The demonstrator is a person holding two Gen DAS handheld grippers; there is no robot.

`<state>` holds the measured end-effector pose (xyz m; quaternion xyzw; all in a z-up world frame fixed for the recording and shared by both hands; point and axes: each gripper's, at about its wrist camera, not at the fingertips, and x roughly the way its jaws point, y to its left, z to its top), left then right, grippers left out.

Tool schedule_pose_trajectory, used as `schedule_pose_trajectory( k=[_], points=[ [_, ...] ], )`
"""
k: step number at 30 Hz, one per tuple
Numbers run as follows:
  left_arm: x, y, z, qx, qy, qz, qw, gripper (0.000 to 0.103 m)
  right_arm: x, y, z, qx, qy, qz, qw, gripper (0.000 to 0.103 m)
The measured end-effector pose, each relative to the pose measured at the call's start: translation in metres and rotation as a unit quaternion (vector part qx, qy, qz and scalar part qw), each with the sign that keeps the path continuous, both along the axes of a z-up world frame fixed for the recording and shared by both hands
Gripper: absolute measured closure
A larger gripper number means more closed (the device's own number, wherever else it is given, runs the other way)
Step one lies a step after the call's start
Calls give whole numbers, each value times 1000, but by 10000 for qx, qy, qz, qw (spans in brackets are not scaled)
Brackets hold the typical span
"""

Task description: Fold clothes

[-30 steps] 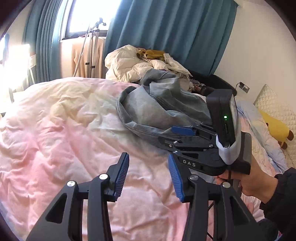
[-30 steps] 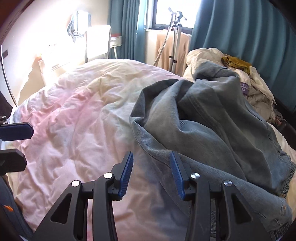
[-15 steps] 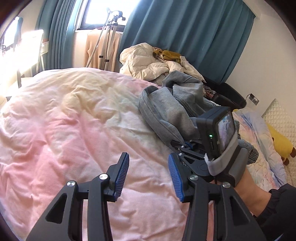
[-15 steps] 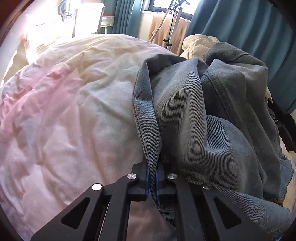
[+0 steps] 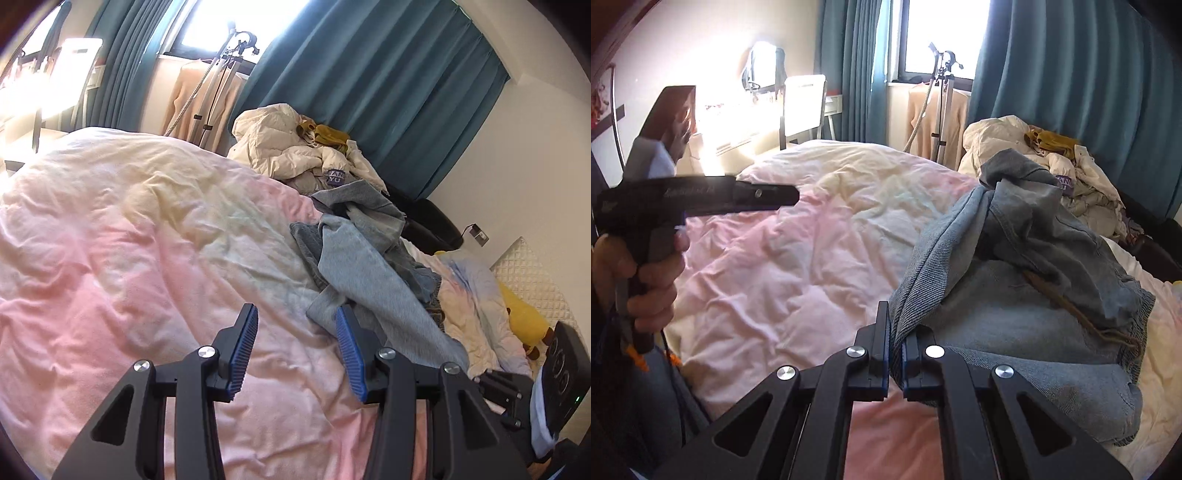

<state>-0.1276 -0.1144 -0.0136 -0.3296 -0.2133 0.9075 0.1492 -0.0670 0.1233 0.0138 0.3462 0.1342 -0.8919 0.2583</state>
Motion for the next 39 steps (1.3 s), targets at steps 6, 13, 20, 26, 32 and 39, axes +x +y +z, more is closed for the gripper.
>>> schedule_pose_trajectory(
  k=[6, 13, 20, 26, 32, 39],
  points=[
    [3, 15, -6, 48, 21, -241, 9997, 58, 30, 6, -75, 253, -1055, -134, 9940, 100],
    [-19, 45, -37, 90, -480, -410, 9980, 58, 20, 2, -116, 359, -1491, -376, 9874, 99],
    [-80, 69, -55, 275, -875, -383, 9951, 58, 17, 33, -109, -631, -1650, -479, 9831, 99],
    [-151, 85, -73, -37, -1170, -164, 9930, 58, 10, 38, -109, -950, -1778, -417, 9786, 99],
    [-210, 109, -77, -27, -1245, -311, 9917, 58, 1, 42, -111, -1301, -1810, -314, 9743, 99],
    [-263, 137, -98, -997, -1637, -188, 9813, 70, -12, 46, -119, -1630, -1887, -223, 9682, 99]
  ],
)
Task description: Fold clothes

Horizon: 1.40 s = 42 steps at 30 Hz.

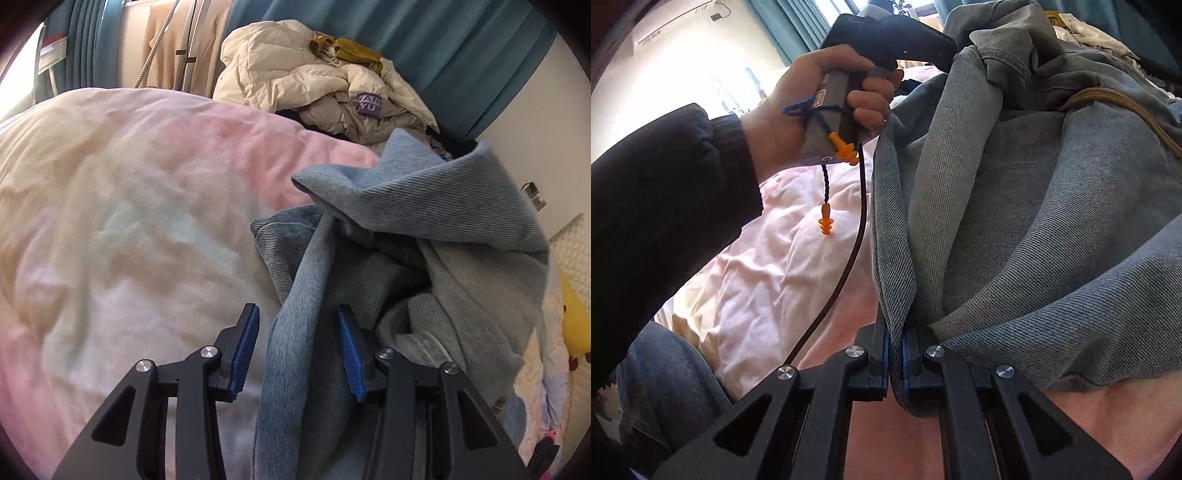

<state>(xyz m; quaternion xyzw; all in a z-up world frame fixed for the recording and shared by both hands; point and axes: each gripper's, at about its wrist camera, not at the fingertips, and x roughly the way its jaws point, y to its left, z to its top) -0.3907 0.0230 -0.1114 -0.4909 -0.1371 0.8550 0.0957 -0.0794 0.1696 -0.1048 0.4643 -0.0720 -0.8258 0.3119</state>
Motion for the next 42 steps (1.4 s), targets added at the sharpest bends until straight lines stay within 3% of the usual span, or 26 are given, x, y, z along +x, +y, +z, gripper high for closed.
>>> schedule_pose_trajectory(
  k=[3, 6, 16, 20, 24, 28, 36, 39, 42],
  points=[
    [0, 2, 3, -52, 74, -6, 10000, 93, -4, 1, -2, -113, 26, 24, 9999, 99],
    [6, 4, 12, -174, 204, 2, 9996, 98, -6, 1, -1, -194, 87, 51, 9998, 99],
    [97, -29, 130, 4, 1246, 272, 9918, 99, 13, 2, 27, -253, 669, 87, 9974, 99],
    [143, -78, 171, 160, 1550, 644, 9857, 99, 25, 4, 42, -281, 847, 76, 9960, 98],
    [196, -144, 191, 393, 1724, 1201, 9769, 99, 34, 6, 45, -198, 798, 41, 9966, 98],
    [246, -205, 182, 763, 1622, 1893, 9654, 99, 40, 15, 53, -271, 778, 62, 9966, 96],
    [300, -255, 101, 1620, 1179, 2660, 9429, 99, 54, 40, 72, -835, 600, -272, 9943, 89],
    [303, -259, 90, 1725, 1121, 2702, 9406, 99, 54, 64, 80, -1132, 497, -607, 9905, 88],
    [300, -254, 88, 1373, 1056, 2632, 9491, 99, 49, 99, 95, -1394, 493, -1280, 9807, 88]
  ],
)
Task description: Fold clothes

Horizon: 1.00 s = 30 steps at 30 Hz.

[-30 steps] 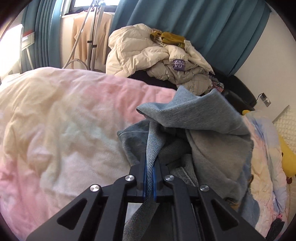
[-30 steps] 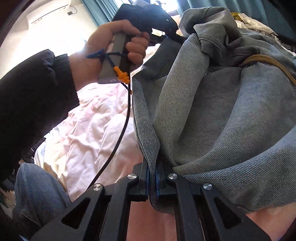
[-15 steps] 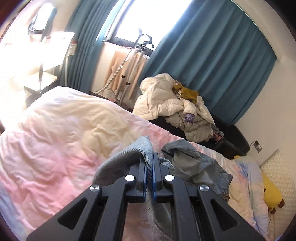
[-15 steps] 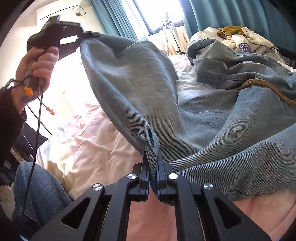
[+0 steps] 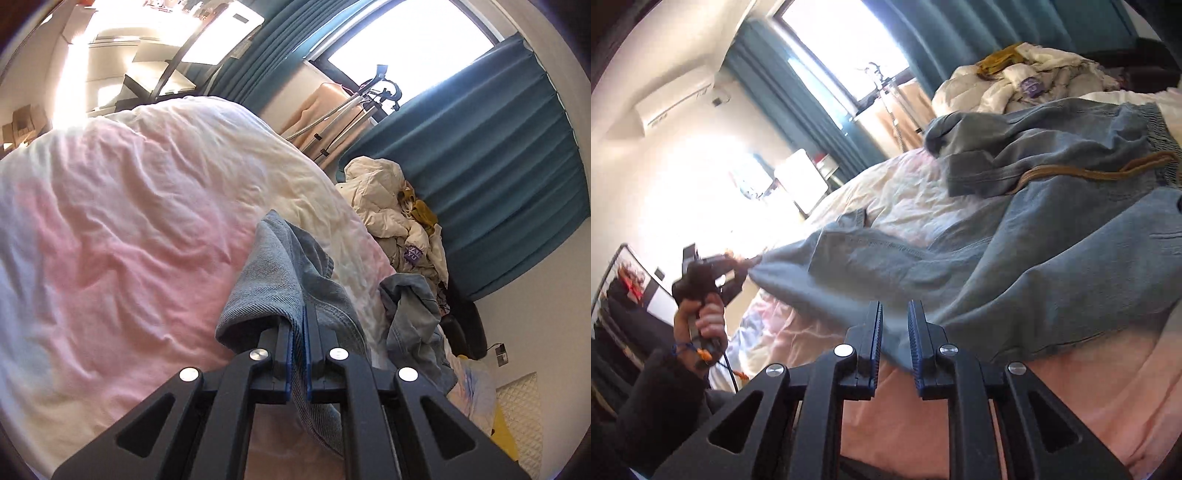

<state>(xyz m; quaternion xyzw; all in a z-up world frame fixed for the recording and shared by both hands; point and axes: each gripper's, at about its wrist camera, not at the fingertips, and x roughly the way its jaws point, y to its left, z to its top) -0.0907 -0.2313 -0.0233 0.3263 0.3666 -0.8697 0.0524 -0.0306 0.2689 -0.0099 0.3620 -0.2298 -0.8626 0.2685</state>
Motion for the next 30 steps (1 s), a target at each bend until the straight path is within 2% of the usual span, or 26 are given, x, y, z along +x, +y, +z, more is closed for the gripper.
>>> schedule_pose_trajectory(
  k=[2, 4, 6, 8, 11, 13, 17, 19, 20, 21, 22, 24, 28, 30],
  points=[
    [-1, 3, -1, -199, -72, -29, 9998, 99, -7, 36, 1, -200, -133, -771, 9967, 85],
    [-1, 5, -2, -356, -107, -42, 9993, 99, -12, 75, -4, -232, -456, -1713, 9839, 76],
    [-1, 6, -4, -398, -142, -38, 9991, 99, -18, 114, -15, -285, -867, -2606, 9611, 54],
    [0, 4, -6, -284, -161, -5, 9995, 99, -21, 154, -34, -731, -1341, -3285, 9321, 44],
    [2, 2, -10, -131, -172, 55, 9998, 99, -29, 195, -70, -1876, -1973, -3756, 8859, 35],
    [0, 2, -12, -79, -202, 87, 9997, 99, -39, 213, -90, -2457, -2161, -3803, 8650, 32],
    [-6, 5, -16, -31, -258, 89, 9996, 99, -68, 230, -115, -2541, -2458, -3925, 8491, 32],
    [-9, 7, -18, -63, -292, 69, 9995, 99, -82, 236, -126, -2627, -2444, -3845, 8505, 33],
    [-11, 9, -18, -79, -310, 59, 9995, 99, -88, 238, -127, -2538, -2401, -3867, 8535, 40],
    [-13, 9, -19, -81, -334, 57, 9994, 99, -93, 240, -125, -2388, -2332, -3882, 8590, 55],
    [-14, 10, -21, -80, -359, 58, 9993, 99, -97, 241, -122, -2192, -2273, -3877, 8660, 62],
    [-15, 12, -22, -70, -388, 52, 9992, 99, -105, 239, -112, -1786, -2091, -3847, 8811, 86],
    [-14, 14, -22, -30, -393, 25, 9992, 99, -113, 230, -68, -982, -1154, -3796, 9127, 95],
    [-13, 15, -23, 39, -398, 10, 9992, 99, -107, 224, -38, -425, -549, -3968, 9153, 96]
  ],
)
